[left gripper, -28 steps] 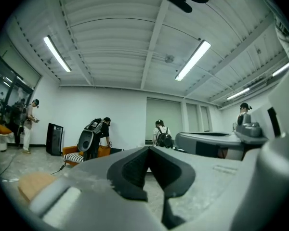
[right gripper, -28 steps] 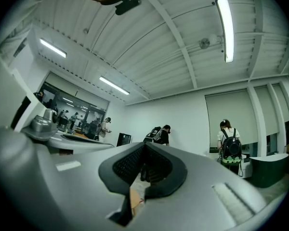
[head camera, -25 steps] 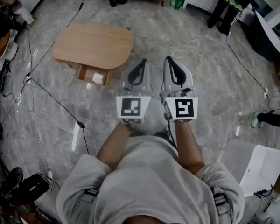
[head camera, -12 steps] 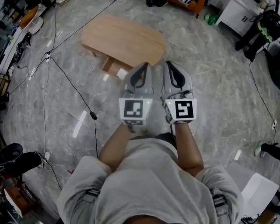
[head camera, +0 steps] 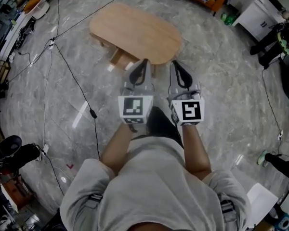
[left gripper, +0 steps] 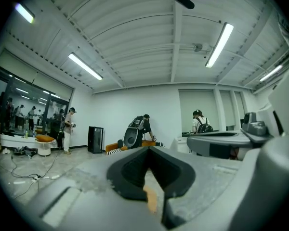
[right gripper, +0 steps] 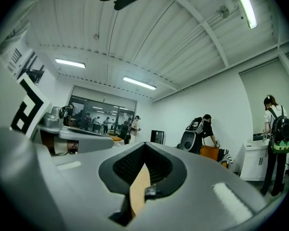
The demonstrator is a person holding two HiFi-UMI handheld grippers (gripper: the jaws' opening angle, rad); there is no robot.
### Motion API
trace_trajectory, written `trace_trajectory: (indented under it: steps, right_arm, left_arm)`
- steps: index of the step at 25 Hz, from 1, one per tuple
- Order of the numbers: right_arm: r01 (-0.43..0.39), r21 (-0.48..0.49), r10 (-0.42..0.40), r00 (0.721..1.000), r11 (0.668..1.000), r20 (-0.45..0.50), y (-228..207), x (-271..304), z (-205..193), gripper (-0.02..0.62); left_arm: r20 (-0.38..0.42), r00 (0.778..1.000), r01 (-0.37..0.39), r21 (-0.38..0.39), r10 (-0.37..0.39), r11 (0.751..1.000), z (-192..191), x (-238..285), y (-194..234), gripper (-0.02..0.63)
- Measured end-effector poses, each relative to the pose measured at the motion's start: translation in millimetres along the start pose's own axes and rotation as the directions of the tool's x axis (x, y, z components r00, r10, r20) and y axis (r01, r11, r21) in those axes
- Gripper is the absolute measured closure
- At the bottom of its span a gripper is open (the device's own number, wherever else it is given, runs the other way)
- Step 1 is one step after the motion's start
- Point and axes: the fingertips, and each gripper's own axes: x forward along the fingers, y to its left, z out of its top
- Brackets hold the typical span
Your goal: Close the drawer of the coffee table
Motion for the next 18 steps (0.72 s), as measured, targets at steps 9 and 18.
trace_trajectory:
  steps: [9,18]
  right_arm:
    - [-0.062,0.009,0.062,0.994,0.998,-0.089,5.6,103.8,-46.9,0.589]
    - [-0.12,0.082,0.134,0.97,0.989,-0.203,3.8,204.2,-118.7,0.589]
  left_arm:
    - [-0.084,0.995,-0.047,0.027,0.049,0.999,-38.4,63.2,81.8,0.586]
    - [-0.238,0.97,-0.044,0.03,0.05,0.999,-97.9,132.7,156.1,0.584]
